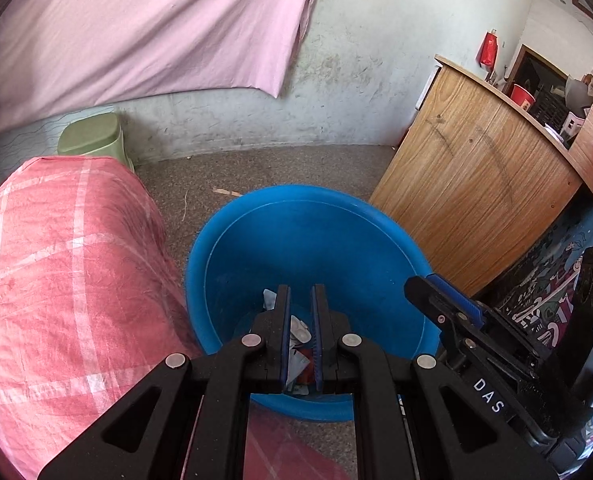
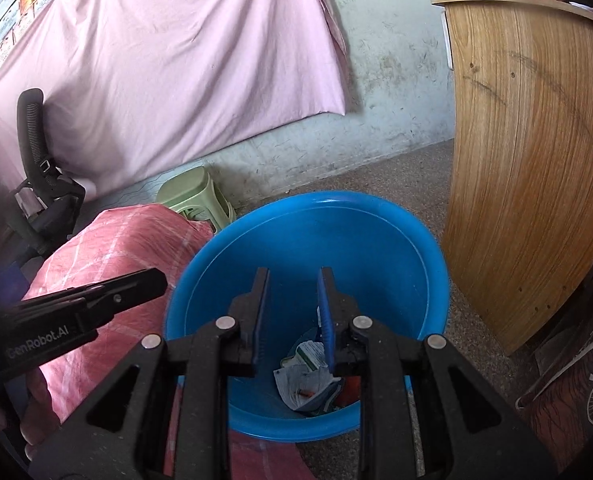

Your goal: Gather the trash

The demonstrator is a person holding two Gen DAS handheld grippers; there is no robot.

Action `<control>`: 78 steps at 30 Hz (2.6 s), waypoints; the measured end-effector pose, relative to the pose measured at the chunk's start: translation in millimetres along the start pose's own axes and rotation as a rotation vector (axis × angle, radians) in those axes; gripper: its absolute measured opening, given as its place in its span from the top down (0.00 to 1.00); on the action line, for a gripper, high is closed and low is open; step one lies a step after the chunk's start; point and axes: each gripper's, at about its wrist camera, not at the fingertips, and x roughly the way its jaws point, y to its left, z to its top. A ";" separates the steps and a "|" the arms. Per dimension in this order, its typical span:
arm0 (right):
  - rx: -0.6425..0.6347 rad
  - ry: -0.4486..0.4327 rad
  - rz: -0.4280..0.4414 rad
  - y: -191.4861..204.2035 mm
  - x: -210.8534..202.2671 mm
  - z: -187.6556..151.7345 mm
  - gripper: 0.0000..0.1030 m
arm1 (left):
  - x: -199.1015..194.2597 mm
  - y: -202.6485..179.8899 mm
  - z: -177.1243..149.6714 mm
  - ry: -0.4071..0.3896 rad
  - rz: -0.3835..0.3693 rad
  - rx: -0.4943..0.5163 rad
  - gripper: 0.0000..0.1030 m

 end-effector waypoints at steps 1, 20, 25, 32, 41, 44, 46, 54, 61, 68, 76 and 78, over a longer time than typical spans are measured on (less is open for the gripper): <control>0.002 -0.003 0.000 0.0 -1.0 0.4 0.52 | -0.3 1.0 -0.3 -0.002 0.002 -0.001 0.93; -0.017 -0.102 0.006 10.6 -36.4 5.4 0.38 | -63.4 15.2 -8.0 -0.145 0.074 -0.031 0.62; -0.010 -0.138 -0.003 13.2 -52.5 7.0 0.28 | -86.5 22.5 -14.3 -0.177 0.097 -0.049 0.51; -0.004 -0.173 0.003 22.2 -68.0 6.3 0.10 | -109.6 30.3 -22.5 -0.202 0.143 -0.064 0.34; -0.036 -0.226 0.015 39.0 -92.6 -3.5 0.00 | -147.9 44.0 -45.2 -0.333 0.217 -0.092 0.09; -0.054 -0.247 0.016 44.9 -102.2 -6.4 0.00 | -160.4 47.7 -53.9 -0.356 0.236 -0.088 0.09; -0.065 -0.261 0.024 49.5 -109.2 -8.4 0.00 | -170.5 51.3 -61.6 -0.382 0.251 -0.091 0.09; -0.091 -0.320 0.042 69.6 -138.4 -19.5 0.00 | -206.7 54.0 -89.4 -0.459 0.311 -0.084 0.06; -0.107 -0.388 0.061 87.7 -165.2 -32.9 0.00 | -238.3 55.9 -111.8 -0.508 0.341 -0.075 0.04; -0.099 -0.432 0.089 99.7 -191.6 -48.9 0.00 | -271.5 59.2 -137.5 -0.551 0.363 -0.072 0.02; -0.133 -0.466 0.115 118.8 -219.4 -69.8 0.00 | -304.4 53.1 -166.5 -0.593 0.398 -0.059 0.02; -0.143 -0.469 0.110 123.3 -224.2 -75.6 0.00 | -312.4 52.7 -175.0 -0.601 0.406 -0.060 0.02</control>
